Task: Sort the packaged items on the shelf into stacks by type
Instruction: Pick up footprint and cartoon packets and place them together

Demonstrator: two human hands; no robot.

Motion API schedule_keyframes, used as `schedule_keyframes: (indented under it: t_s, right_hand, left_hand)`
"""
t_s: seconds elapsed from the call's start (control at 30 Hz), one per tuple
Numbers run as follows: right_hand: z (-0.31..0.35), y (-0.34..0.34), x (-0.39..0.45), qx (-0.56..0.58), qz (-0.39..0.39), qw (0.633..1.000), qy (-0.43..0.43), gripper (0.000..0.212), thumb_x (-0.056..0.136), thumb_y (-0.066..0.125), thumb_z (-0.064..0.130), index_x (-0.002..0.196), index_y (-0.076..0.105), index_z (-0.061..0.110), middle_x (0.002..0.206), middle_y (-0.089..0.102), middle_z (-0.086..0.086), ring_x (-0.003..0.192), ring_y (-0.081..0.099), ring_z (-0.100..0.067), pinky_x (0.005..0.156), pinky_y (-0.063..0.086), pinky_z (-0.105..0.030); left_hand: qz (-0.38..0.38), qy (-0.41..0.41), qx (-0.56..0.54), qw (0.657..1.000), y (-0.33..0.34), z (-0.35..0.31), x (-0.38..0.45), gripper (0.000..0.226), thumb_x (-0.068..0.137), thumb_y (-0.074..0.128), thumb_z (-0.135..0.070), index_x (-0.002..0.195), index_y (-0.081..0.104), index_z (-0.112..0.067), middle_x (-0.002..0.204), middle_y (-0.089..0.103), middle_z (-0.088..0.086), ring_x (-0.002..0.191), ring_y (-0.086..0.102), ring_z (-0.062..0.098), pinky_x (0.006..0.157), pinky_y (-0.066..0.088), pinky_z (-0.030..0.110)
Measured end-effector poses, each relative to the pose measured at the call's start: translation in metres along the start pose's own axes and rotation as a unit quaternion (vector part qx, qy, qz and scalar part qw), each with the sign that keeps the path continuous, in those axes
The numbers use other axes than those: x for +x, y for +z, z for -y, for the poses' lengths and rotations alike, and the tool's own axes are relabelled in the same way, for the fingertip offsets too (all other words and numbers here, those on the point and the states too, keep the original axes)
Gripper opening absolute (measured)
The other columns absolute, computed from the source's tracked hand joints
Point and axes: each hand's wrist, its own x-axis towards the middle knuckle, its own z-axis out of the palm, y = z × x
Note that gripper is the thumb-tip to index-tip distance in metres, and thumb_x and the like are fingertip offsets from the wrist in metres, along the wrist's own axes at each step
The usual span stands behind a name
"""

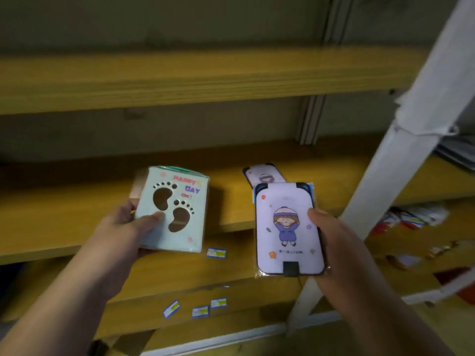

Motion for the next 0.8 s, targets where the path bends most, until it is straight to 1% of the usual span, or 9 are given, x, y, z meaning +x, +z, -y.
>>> schedule_keyframes:
  t_s: [0.13, 0.3, 0.4, 0.47, 0.53, 0.6, 0.63, 0.73, 0.8]
  right_hand:
    - [0.017, -0.066, -0.029, 0.006, -0.005, 1.0, -0.011, 0.022, 0.096, 0.055, 0.038, 0.106, 0.068, 0.021, 0.086, 0.08, -0.005, 0.077, 0.077, -0.024, 0.062, 0.062, -0.041]
    - [0.053, -0.159, -0.064, 0.025, 0.008, 1.0, -0.004, 0.028, 0.099, 0.05, 0.035, 0.117, 0.063, 0.018, 0.1, 0.078, -0.013, 0.087, 0.076, -0.028, 0.08, 0.061, -0.047]
    - [0.068, -0.218, -0.076, 0.04, -0.011, 0.998, -0.056, 0.036, 0.102, 0.049, 0.028, 0.127, 0.06, 0.004, 0.116, 0.071, -0.021, 0.086, 0.074, -0.016, 0.075, 0.061, -0.031]
    - [0.075, -0.253, -0.079, 0.084, -0.022, 0.995, -0.053, 0.04, 0.102, 0.049, 0.032, 0.131, 0.059, 0.006, 0.119, 0.07, -0.02, 0.09, 0.074, -0.017, 0.075, 0.061, -0.032]
    - [0.083, -0.286, -0.081, 0.123, -0.027, 0.992, -0.029, 0.037, 0.103, 0.046, 0.033, 0.131, 0.06, 0.012, 0.117, 0.073, -0.017, 0.097, 0.073, -0.022, 0.083, 0.059, -0.039]
    - [0.092, -0.312, -0.082, 0.185, -0.043, 0.981, -0.037, 0.034, 0.106, 0.044, 0.027, 0.131, 0.06, 0.01, 0.119, 0.072, -0.015, 0.096, 0.073, -0.01, 0.078, 0.059, -0.027]
    - [0.094, -0.325, -0.08, 0.197, -0.032, 0.979, -0.042, 0.034, 0.105, 0.044, 0.027, 0.13, 0.06, 0.01, 0.12, 0.072, -0.015, 0.096, 0.073, -0.01, 0.074, 0.059, -0.025]
    - [0.101, -0.355, -0.073, 0.184, -0.024, 0.982, -0.039, 0.038, 0.101, 0.045, 0.03, 0.13, 0.06, 0.011, 0.118, 0.073, -0.016, 0.105, 0.072, -0.029, 0.076, 0.061, -0.041]
    - [0.106, -0.372, -0.064, 0.185, -0.033, 0.981, -0.045, 0.036, 0.102, 0.045, 0.027, 0.129, 0.06, 0.009, 0.115, 0.074, -0.016, 0.103, 0.073, -0.028, 0.072, 0.061, -0.038]
  left_hand:
    - [0.079, -0.005, -0.009, 0.997, 0.067, 0.011, -0.045, 0.038, 0.084, 0.068, -0.01, 0.121, 0.06, -0.011, 0.101, 0.079, 0.012, 0.087, 0.077, 0.03, 0.072, 0.055, 0.042]
    - [0.15, -0.016, -0.026, 0.988, 0.156, 0.019, -0.107, 0.053, 0.071, 0.07, -0.016, 0.123, 0.058, -0.011, 0.105, 0.078, 0.015, 0.091, 0.076, 0.036, 0.072, 0.056, 0.042]
    - [0.179, -0.005, -0.024, 0.984, 0.211, 0.028, -0.133, 0.045, 0.077, 0.071, -0.01, 0.121, 0.059, -0.012, 0.105, 0.078, 0.015, 0.092, 0.076, 0.035, 0.065, 0.06, 0.038]
    - [0.193, -0.006, -0.021, 0.981, 0.247, 0.036, -0.148, 0.038, 0.082, 0.07, -0.007, 0.119, 0.063, -0.015, 0.106, 0.078, 0.012, 0.093, 0.076, 0.033, 0.066, 0.06, 0.038]
    - [0.2, -0.011, -0.012, 0.98, 0.281, 0.039, -0.16, 0.031, 0.089, 0.065, -0.006, 0.117, 0.065, -0.018, 0.107, 0.079, 0.01, 0.096, 0.075, 0.032, 0.077, 0.058, 0.044]
    - [0.204, -0.008, 0.0, 0.979, 0.311, 0.04, -0.167, 0.031, 0.092, 0.061, -0.005, 0.118, 0.065, -0.021, 0.108, 0.079, 0.007, 0.098, 0.075, 0.031, 0.079, 0.057, 0.045]
    - [0.21, -0.009, 0.007, 0.978, 0.325, 0.04, -0.168, 0.031, 0.093, 0.061, -0.005, 0.119, 0.064, -0.022, 0.109, 0.079, 0.005, 0.098, 0.075, 0.029, 0.076, 0.058, 0.044]
    - [0.234, -0.02, 0.009, 0.972, 0.366, 0.04, -0.167, 0.033, 0.092, 0.063, -0.008, 0.121, 0.063, -0.024, 0.109, 0.079, 0.004, 0.095, 0.076, 0.027, 0.063, 0.06, 0.033]
    - [0.249, -0.028, 0.014, 0.968, 0.393, 0.04, -0.161, 0.033, 0.092, 0.064, -0.008, 0.121, 0.062, -0.025, 0.108, 0.079, 0.003, 0.095, 0.076, 0.026, 0.062, 0.06, 0.03]
